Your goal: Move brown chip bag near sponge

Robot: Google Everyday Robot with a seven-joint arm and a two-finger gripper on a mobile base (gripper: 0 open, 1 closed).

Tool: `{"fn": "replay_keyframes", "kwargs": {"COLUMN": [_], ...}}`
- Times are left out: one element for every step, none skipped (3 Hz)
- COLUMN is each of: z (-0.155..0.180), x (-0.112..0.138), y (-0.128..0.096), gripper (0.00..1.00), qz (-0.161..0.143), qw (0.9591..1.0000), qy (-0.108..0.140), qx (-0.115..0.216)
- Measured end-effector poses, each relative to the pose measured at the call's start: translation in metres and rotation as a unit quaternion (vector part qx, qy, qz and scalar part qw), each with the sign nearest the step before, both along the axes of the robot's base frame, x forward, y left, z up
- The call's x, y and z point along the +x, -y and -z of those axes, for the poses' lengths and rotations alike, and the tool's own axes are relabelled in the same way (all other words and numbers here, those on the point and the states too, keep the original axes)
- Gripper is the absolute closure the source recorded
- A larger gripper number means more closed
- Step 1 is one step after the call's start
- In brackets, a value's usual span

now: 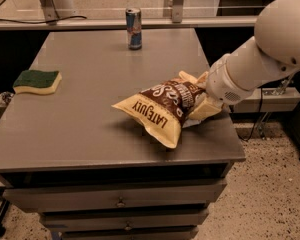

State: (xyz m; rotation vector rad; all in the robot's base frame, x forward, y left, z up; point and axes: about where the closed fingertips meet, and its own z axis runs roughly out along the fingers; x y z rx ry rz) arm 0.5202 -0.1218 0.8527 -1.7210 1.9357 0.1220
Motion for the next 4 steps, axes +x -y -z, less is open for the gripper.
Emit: {"fn": "replay_keyframes", "kwargs": {"z": [-0.0004, -0.0004, -0.0005, -0.0005], "x": [0.0001, 0.0001, 0.0001, 0.0000], "y": [0.0000, 0.0000, 0.0000, -0.0002], "gripper": [1.00, 1.00, 1.00, 0.84], "qz": [0.000, 0.000, 0.000, 0.000], "qw": [1.0000, 1.0000, 1.0000, 1.0000], "qy": [0.000, 0.000, 0.000, 0.000], "qx": [0.000, 0.000, 0.000, 0.000]}}
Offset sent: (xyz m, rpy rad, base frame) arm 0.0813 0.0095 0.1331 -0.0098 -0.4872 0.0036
